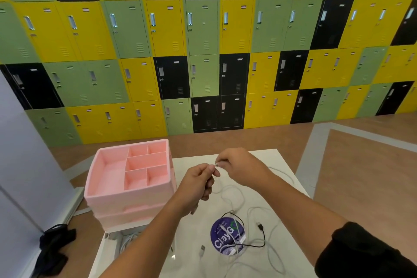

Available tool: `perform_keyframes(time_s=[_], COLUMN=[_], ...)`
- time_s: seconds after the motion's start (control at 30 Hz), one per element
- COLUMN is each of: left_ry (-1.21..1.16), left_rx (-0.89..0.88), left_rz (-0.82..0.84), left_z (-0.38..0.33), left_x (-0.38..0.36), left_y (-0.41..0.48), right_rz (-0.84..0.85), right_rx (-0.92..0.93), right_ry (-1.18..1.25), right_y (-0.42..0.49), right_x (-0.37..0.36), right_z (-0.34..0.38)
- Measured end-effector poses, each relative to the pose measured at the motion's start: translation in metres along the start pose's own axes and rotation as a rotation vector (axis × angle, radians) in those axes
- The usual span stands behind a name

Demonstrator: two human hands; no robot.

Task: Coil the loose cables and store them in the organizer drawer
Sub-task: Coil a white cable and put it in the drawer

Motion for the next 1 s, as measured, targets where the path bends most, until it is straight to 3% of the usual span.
perform_keyframes(time_s=[0.1,0.17,0.43,0.6,0.77,0.9,1.0], left_ry=[0.08,0.045,-0.368,-0.729,-0.901,-0.859,-0.726], left_rx=[-0.043,-0.009,0.2,0.252,0.285,0.208,0.119], left_rz=[-0.02,0.006,0.066,-0.06,-0.218,-0.367,-0.44], left_z=[-0.002,-0.004,-0.021,-0.041,-0.033,-0.027,-0.022], left_x=[0.0,-0.002,-0.003,0.004,0.006,0.015,0.022], left_y=[0.0,-0.001,0.0,0.013,0.02,0.023,0.028], right_rz=[-0.103,-0.082,0.015,0.103,0.212,0.363,0.41], right_rx=[-0.059,-0.063,-0.101,-0.158,-0.219,-0.313,-0.276], right_ry=[0.034,0.062,0.341,0.552,0.601,0.603,0.516], right_y=[0.005,0.005,-0.004,-0.023,-0.039,-0.051,-0.053], right_x=[0.003,0.0,-0.008,-0.033,-0.055,-0.065,-0.059], right_z=[-0.007,-0.009,-0.009,-0.003,0.014,0.018,0.024])
Point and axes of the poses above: each hand's wrist, its own y-axis towards the middle knuckle, its own x-axis out of the back of the hand, z = x × y, the point moved 3 cm from there along y, towards the middle knuckle, and after that the axes turned 15 degrees about -z, right-handed, at the moved point
